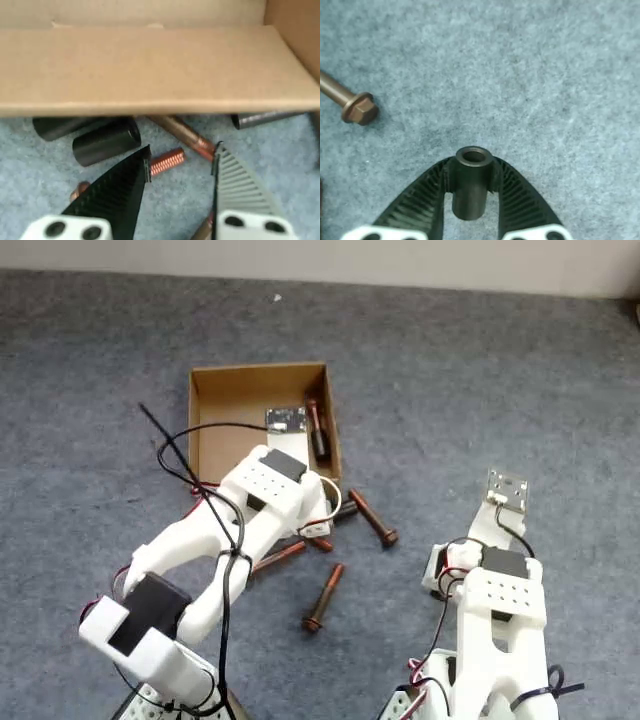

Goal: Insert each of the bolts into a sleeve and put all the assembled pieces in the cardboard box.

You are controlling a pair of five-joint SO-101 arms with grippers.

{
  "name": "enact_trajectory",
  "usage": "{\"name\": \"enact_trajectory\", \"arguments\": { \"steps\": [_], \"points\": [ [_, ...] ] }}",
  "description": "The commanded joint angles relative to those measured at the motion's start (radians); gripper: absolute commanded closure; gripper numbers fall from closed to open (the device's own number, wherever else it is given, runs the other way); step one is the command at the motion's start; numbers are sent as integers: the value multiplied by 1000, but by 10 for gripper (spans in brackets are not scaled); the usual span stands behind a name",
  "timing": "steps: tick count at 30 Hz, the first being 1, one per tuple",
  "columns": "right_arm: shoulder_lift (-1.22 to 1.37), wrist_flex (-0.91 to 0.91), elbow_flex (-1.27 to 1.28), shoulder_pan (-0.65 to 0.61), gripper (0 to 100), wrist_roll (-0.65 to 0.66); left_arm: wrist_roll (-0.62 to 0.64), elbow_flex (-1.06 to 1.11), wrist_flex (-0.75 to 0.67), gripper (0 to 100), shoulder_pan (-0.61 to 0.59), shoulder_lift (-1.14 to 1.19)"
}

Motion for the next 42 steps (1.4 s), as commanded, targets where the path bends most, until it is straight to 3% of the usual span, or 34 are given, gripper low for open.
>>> {"name": "enact_trajectory", "arguments": {
  "steps": [1, 15, 21, 30, 37, 42],
  "points": [
    [-18, -7, -4, 8, 994, -11, 37, -42, -49, 819, -70, 19],
    [-18, -5, -2, 8, 994, -11, 44, -116, -92, 825, -94, 197],
    [-25, 16, -4, 8, 994, -11, 43, -170, -64, 1000, -94, 234],
    [-25, 18, -4, 7, 994, -6, 43, -188, -9, 994, -76, 223],
    [-25, 21, -12, 4, 994, -5, 35, -186, 112, 994, 7, -1],
    [-27, 22, -13, 4, 994, -5, -43, -91, 87, 995, 15, -236]
  ]
}}
